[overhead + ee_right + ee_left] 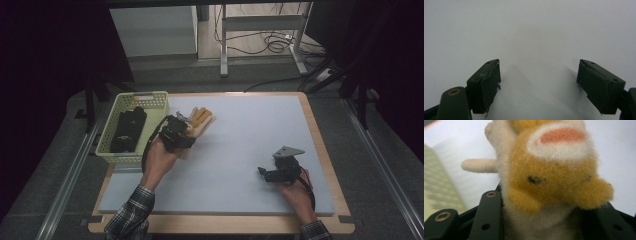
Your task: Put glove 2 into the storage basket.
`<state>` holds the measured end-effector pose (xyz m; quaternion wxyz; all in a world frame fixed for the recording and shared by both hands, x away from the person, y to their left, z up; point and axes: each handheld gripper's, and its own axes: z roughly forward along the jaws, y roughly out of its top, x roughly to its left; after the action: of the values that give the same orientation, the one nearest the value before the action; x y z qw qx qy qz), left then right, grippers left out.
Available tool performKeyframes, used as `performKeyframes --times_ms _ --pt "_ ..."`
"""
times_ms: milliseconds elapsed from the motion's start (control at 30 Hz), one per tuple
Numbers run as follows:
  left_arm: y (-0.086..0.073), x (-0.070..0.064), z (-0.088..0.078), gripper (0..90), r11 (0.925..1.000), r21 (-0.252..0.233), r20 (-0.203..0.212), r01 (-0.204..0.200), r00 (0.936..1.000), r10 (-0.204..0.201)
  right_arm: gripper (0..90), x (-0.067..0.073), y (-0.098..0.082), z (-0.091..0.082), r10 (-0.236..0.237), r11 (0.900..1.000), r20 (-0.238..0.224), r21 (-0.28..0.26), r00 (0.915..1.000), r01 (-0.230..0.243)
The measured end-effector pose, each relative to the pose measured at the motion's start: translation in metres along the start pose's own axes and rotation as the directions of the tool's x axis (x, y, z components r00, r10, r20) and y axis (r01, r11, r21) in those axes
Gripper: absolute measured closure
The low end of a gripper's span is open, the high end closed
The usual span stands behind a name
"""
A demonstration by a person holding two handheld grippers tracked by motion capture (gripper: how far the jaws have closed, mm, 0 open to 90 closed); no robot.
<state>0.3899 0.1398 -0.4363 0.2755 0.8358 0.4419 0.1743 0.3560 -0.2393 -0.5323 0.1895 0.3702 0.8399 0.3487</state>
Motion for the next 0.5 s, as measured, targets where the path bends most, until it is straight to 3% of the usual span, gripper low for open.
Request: performKeyframes --times_ms 133,300,500 --pt "0.002 0.018 -0.008 53.0 0.9991 -0.004 -0.039 0.043 0.9983 -0.043 18.7 0.0 0.0 0.0 0.0 1.0 -0.001 0.0 1.0 0.0" --pt "0.0 0.045 -0.017 52.9 0.9946 -0.005 -0.083 0.103 0.9911 -0.104 18.7 0.0 0.0 0.0 -0.002 1.0 0.0 -0.001 1.0 0.002" --pt "-0.007 0.077 -0.028 52.5 0.9852 -0.006 -0.155 0.171 0.9732 -0.17 18.7 0.0 0.0 0.0 0.0 1.0 -0.001 -0.003 1.0 0.0"
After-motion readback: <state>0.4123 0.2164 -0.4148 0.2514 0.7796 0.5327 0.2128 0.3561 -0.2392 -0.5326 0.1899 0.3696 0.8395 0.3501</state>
